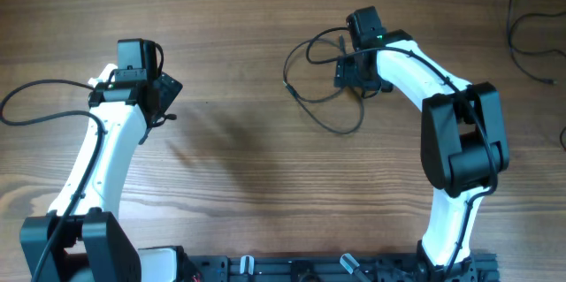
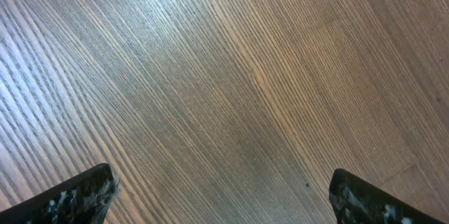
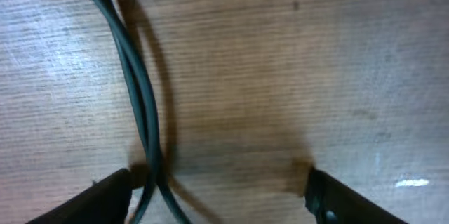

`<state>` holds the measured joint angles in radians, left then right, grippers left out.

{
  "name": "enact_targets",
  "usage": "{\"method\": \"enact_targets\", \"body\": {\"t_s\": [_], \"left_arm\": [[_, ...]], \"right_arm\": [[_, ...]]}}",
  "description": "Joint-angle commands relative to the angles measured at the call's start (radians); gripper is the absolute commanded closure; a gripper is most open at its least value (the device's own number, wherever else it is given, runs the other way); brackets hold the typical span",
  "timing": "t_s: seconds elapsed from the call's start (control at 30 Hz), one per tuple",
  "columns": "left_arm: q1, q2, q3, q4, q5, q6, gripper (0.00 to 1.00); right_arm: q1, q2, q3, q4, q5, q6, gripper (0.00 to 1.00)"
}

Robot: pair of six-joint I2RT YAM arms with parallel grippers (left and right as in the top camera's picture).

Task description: Untangle cables

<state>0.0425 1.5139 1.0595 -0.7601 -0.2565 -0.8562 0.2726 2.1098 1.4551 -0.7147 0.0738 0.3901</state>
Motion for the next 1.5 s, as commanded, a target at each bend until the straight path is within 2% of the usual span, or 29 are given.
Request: {"method": "enact_targets", "body": {"t_s": [0.0, 0.03, 0.07, 0.13, 0.2, 0.27, 0.3, 0.43, 0.6, 0.7, 0.87, 0.93, 1.07, 1.13, 1.17, 1.2, 1.23, 1.27, 1.33, 1.37, 1.43, 1.47], "left_arm": [[0.008, 0.006, 0.001, 0.000, -0.005, -0.013, 0.00], [0.008, 0.006, 0.001, 0.000, -0.005, -0.013, 0.00], [0.008, 0.006, 0.001, 0.000, -0.005, -0.013, 0.01], [0.008, 0.006, 0.001, 0.000, -0.005, -0.013, 0.00], [0.008, 0.006, 0.001, 0.000, -0.005, -0.013, 0.00], [0.008, 0.006, 0.001, 0.000, -0.005, -0.013, 0.00], [0.008, 0.006, 0.001, 0.000, -0.005, -0.013, 0.00], [0.008, 0.006, 0.001, 0.000, -0.005, -0.013, 0.00], [0.008, 0.006, 0.001, 0.000, -0.005, -0.013, 0.00], [0.008, 0.006, 0.001, 0.000, -0.005, -0.013, 0.00], [0.008, 0.006, 0.001, 0.000, -0.005, -0.013, 0.00], [0.008, 0.006, 0.001, 0.000, -0.005, -0.013, 0.00], [0.008, 0.006, 0.001, 0.000, -0.005, -0.013, 0.00], [0.008, 0.006, 0.001, 0.000, -0.005, -0.013, 0.00], [0.008, 0.006, 0.001, 0.000, -0.005, -0.013, 0.00], [0.008, 0.006, 0.001, 0.000, -0.005, -0.013, 0.00], [0.008, 0.006, 0.001, 0.000, -0.005, -0.013, 0.00], [0.008, 0.006, 0.001, 0.000, -0.005, -0.013, 0.00], [0.008, 0.006, 0.001, 0.000, -0.005, -0.013, 0.00], [0.008, 0.006, 0.001, 0.000, -0.005, -0.013, 0.00], [0.008, 0.006, 0.001, 0.000, -0.005, -0.013, 0.00], [0.008, 0.006, 0.001, 0.000, -0.005, -0.013, 0.00]], "right_arm": [[0.006, 0.015, -0.075, -0.017, -0.163, 0.069, 0.24], [0.006, 0.015, -0.111, -0.020, -0.173, 0.077, 0.32], [0.006, 0.015, -0.137, -0.019, -0.173, 0.087, 0.34], [0.006, 0.015, -0.188, -0.007, -0.172, 0.103, 0.45], [0.006, 0.015, -0.253, 0.031, -0.171, 0.124, 0.62], [0.006, 0.015, -0.301, 0.076, -0.137, 0.160, 0.89], [0.003, 0.015, -0.317, 0.087, -0.080, 0.188, 0.96], [-0.052, 0.008, -0.267, 0.068, 0.002, 0.164, 0.96], [-0.272, -0.006, -0.045, 0.025, 0.053, -0.038, 0.96], [-0.402, -0.006, 0.013, 0.113, 0.053, -0.126, 0.96], [-0.569, -0.006, 0.025, 0.333, 0.008, -0.169, 0.96], [-0.595, -0.006, 0.025, 0.407, -0.097, -0.225, 0.95], [-0.582, -0.006, 0.025, 0.432, -0.117, -0.255, 0.95], [-0.564, -0.006, 0.025, 0.442, -0.125, -0.290, 0.69], [-0.557, -0.009, 0.025, 0.441, -0.150, -0.319, 0.60], [-0.544, -0.009, 0.025, 0.434, -0.209, -0.387, 0.35], [-0.530, -0.009, 0.025, 0.430, -0.265, -0.463, 0.28], [-0.515, -0.009, 0.025, 0.429, -0.287, -0.523, 0.28], [-0.478, -0.009, 0.025, 0.429, -0.270, -0.659, 0.36], [-0.462, -0.008, 0.025, 0.426, -0.232, -0.707, 0.30], [-0.443, -0.008, 0.025, 0.405, -0.161, -0.636, 0.04], [-0.439, -0.008, 0.025, 0.380, -0.184, -0.598, 0.00]]}}
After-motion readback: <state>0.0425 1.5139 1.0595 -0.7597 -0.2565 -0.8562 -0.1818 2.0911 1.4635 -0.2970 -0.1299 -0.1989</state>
